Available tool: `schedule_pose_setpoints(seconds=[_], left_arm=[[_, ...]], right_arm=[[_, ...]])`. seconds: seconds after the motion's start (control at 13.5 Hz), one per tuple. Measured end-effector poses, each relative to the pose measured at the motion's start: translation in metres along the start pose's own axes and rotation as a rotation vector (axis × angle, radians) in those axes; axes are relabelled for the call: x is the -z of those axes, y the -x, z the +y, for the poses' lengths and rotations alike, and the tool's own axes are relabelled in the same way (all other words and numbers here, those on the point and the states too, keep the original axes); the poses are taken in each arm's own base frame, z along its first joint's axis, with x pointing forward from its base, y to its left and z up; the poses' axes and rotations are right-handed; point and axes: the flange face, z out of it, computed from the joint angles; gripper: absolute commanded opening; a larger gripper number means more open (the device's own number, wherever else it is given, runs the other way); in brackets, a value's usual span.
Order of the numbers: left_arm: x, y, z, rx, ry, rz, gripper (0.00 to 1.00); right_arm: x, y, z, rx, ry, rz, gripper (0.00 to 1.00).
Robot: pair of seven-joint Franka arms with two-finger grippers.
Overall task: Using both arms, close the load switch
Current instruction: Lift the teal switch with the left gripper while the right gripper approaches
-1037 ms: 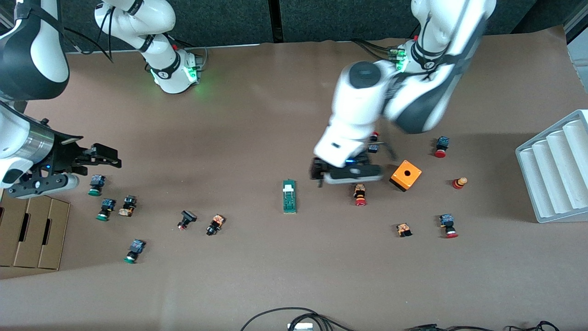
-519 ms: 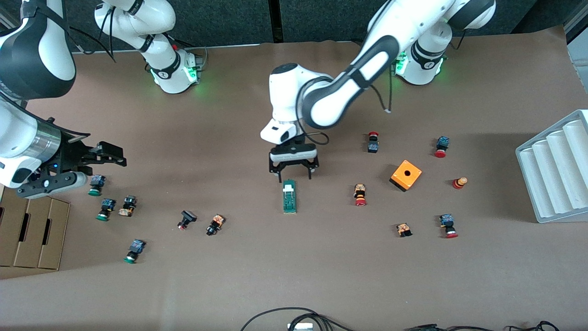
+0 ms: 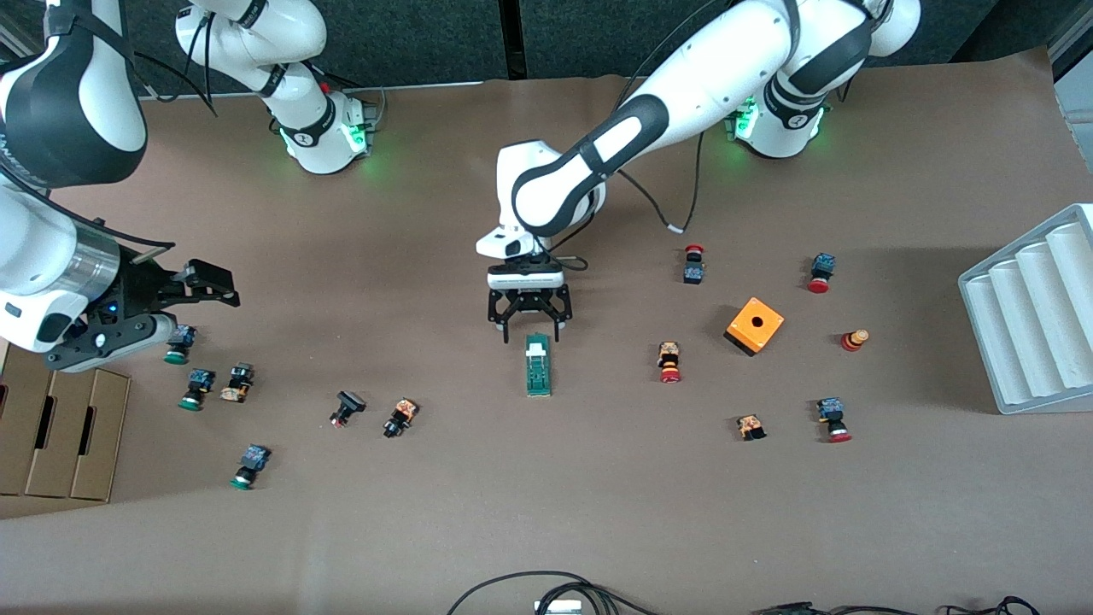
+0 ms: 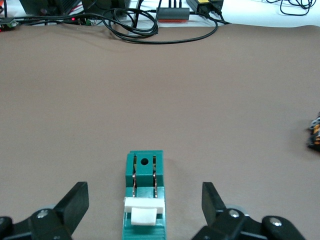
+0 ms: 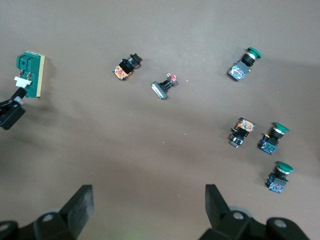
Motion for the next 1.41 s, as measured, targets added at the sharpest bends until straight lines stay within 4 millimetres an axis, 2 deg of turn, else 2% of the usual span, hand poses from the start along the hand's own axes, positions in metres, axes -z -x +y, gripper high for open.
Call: schedule_pose_setpoints(seconds=[0.22, 0.52, 0.81, 1.04, 1.41], left_arm=[[-0.006, 0.023, 0.002, 0.018, -0.022, 0.056, 1.00], [-0.015, 0.066, 0.007, 0.024, 0.012, 0.171, 1.00], [-0.026, 0.093, 0.004, -0.011, -0.006, 0.219, 1.00], [-0.033, 0.106, 0.000, -0.003, -0.012, 0.239, 1.00], [-0.033, 0.120, 0.003, -0.002, -0.012, 0.258, 1.00]], right_arm=[[-0.005, -0.004, -0.012, 0.021, 0.000, -0.010, 0.99], [-0.008, -0.007, -0.027, 0.049, 0.002, -0.014, 0.99], [-0.008, -0.007, -0.023, 0.106, 0.002, -0.014, 0.99], [-0.008, -0.007, -0.023, 0.116, 0.001, -0.015, 0.99], [-0.015, -0.010, -0.022, 0.135, -0.001, -0.025, 0.99]])
